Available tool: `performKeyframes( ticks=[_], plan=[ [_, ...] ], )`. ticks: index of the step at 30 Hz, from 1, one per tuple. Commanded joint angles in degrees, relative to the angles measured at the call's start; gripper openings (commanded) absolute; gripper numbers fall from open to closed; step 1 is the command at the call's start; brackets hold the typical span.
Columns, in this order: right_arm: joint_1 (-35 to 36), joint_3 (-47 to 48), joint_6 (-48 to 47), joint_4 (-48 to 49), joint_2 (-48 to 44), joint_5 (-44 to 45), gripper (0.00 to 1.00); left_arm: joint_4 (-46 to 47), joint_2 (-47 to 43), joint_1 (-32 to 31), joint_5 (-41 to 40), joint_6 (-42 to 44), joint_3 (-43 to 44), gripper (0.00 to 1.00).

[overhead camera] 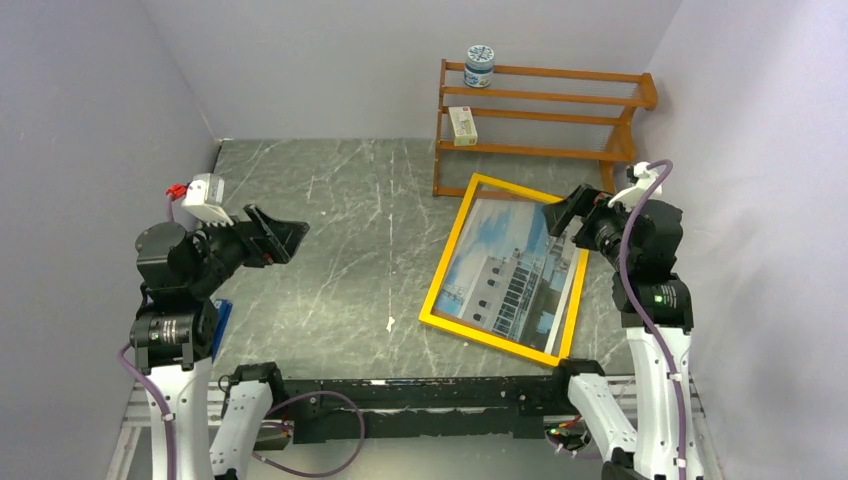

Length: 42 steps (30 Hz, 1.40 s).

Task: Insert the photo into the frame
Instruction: Pick up the photo frame from the center of the board.

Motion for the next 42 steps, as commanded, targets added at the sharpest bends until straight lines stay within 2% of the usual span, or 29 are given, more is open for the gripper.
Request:
performKeyframes(
  ticks=[1,6,11,15,17,19,22,26,28,32,35,38,42],
  plan=[
    [0.2,0.1,-1.2,2.2,-2.3,-2.7,0.99,1.4,-0.2,0.2,3.3,3.4,0.9,0.95],
    [0.2,-4.2,-0.2,8.4,-8.5,-6.4,0.99,0.9,-1.2,0.2,2.4,5.4,0.9,0.95],
    [0.2,-4.2,0.8,7.0,-7.8,-5.6,0.99,1.4,-0.2,0.2,2.3,3.3,-0.9,0.95],
    [0.2,-3.1,4.3,0.5,-3.5,-1.0,0.91,3.5,3.6,0.1,8.5,-3.9,-4.8,0.95],
    [0.2,-4.0,5.6,-2.2,-2.0,-0.6,0.85,7.4,6.0,0.1,14.4,-8.6,-8.8,0.95],
    [0.2,-6.2,6.9,-4.5,-1.5,0.5,0.83,11.9,8.1,-0.5,16.8,-13.4,-13.0,0.95],
    [0.3,-11.6,8.6,-6.1,-1.3,1.1,0.81,15.3,10.1,-3.7,14.3,-15.8,-17.3,0.95],
    [1.6,-18.3,11.8,-2.9,0.3,-0.4,0.77,16.2,13.7,-11.9,7.8,-15.2,-17.9,0.95],
    [5.7,-20.1,14.4,0.2,2.1,0.7,0.75,16.9,16.4,-15.8,5.0,-15.1,-18.1,0.95],
    [20.2,-20.0,21.1,6.7,8.6,14.0,0.73,18.8,19.4,-20.9,1.0,-16.2,-19.8,0.90],
    [29.3,-16.9,24.8,10.1,17.2,22.4,0.72,18.5,19.3,-22.2,-1.2,-16.4,-21.1,0.89],
    [35.7,-11.6,27.0,10.9,27.7,29.7,0.72,16.0,17.6,-22.4,-3.5,-15.8,-21.7,0.89],
    [39.8,-2.4,28.7,9.4,42.2,34.4,0.72,12.0,14.4,-22.3,-6.9,-14.8,-22.0,0.91]
  ],
)
